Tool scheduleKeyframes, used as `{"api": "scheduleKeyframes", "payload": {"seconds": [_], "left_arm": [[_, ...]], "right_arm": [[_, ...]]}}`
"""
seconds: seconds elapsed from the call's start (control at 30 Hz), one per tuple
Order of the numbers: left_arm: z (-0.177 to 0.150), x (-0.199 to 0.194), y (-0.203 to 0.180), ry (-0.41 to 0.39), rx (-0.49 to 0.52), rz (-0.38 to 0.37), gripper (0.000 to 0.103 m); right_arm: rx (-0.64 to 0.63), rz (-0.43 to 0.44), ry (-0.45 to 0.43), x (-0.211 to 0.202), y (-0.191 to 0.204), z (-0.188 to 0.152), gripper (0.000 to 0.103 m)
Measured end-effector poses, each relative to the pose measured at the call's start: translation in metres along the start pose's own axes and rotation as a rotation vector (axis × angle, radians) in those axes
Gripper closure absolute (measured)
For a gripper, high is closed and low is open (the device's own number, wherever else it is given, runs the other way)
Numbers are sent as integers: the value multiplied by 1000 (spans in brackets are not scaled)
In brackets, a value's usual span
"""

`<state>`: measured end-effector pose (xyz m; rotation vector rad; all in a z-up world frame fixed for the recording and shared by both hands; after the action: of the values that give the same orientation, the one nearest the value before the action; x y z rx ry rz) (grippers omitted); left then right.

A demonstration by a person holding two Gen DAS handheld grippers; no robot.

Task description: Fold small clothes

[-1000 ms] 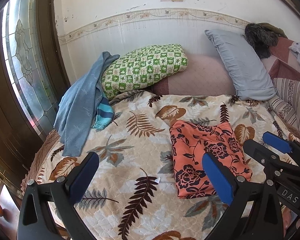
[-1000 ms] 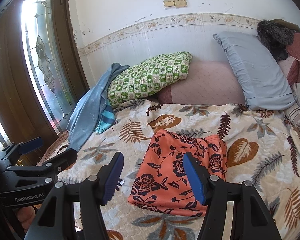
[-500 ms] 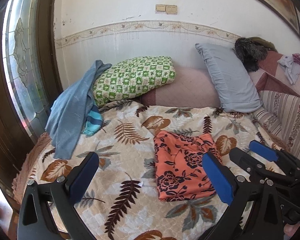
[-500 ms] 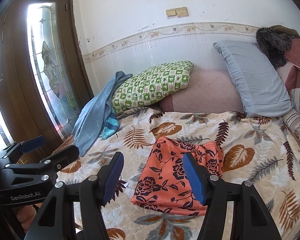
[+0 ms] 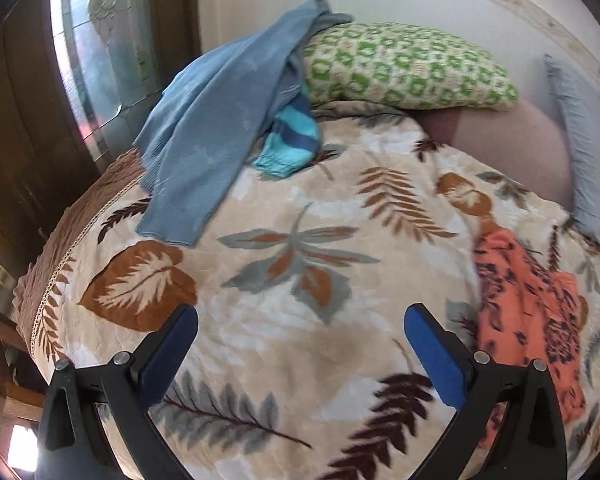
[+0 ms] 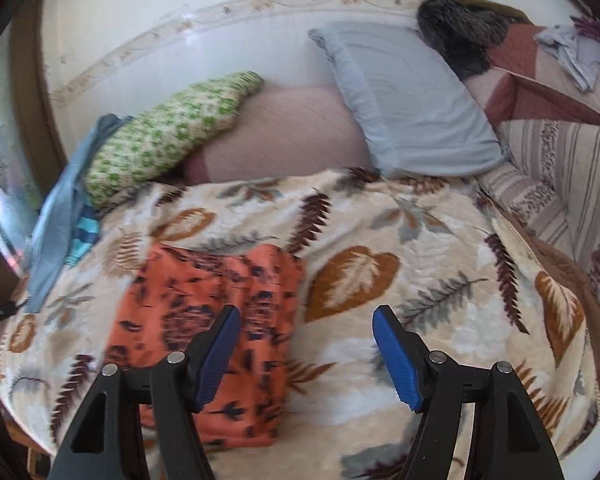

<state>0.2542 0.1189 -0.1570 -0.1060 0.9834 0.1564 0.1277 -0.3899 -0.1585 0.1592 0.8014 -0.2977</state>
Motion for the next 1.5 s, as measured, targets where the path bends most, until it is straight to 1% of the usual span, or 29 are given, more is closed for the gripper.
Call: {"api": "scheduleKeyframes", "payload": {"seconds": [0.03, 0.1, 0.2, 0.3, 0.33, 0.37, 0.4, 0.43, 0.47, 0.53, 0.57, 0.6, 0.67, 0.7, 0.8, 0.9, 1.5], "left_arm": [[6, 16, 15, 2, -27, 45, 1], [16, 39, 41, -13, -92, 93, 1], [28, 68, 67, -26, -197, 135, 1], [30, 103, 78, 14, -285, 156, 0], [28, 116, 79, 19, -298, 169, 0], [22, 130, 80, 42, -303, 182, 1], [16, 140, 79, 51, -276, 213, 0], [15, 139, 73, 12, -230, 254, 0], [16, 136, 70, 12, -211, 288, 0], [17, 136, 65, 12, -184, 329, 0], [17, 137, 66, 17, -185, 324, 0], [16, 137, 68, 17, -200, 302, 0], [14, 139, 74, 24, -237, 247, 0], [15, 138, 74, 19, -238, 245, 0], [15, 140, 71, 25, -217, 275, 0], [15, 141, 71, 23, -225, 262, 0], [16, 142, 72, 22, -222, 265, 0]], "right_arm": [[14, -44, 21, 21, -21, -1, 31], [60, -111, 64, 60, -63, 0, 31], [130, -203, 100, 97, -120, 1, 31], [162, -270, 112, 119, -159, 2, 31], [150, -304, 134, 128, -170, -2, 31], [141, -324, 175, 140, -178, -8, 31], [147, -315, 213, 151, -185, -17, 28], [182, -292, 161, 152, -190, -21, 26], [204, -286, 145, 147, -193, -21, 21], [204, -293, 156, 147, -193, -19, 20], [207, -310, 161, 148, -195, -19, 15], [225, -316, 169, 147, -198, -19, 8], [251, -293, 166, 148, -201, -20, 6], [258, -282, 170, 147, -202, -21, 4], [254, -287, 172, 148, -201, -22, 4], [253, -286, 174, 149, -201, -22, 4], [253, -283, 176, 151, -201, -21, 3]]}}
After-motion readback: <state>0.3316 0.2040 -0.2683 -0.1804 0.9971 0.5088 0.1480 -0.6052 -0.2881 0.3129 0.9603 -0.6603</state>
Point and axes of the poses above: each gripper's, at about its wrist camera, not at the fingertips, and x roughly the way its jaws point, y to its left, z to its top, the point moved 6 cm from there along x, roughly the way its jaws point, and after that the axes turned 3 degrees about y, right-handed, at the moved point
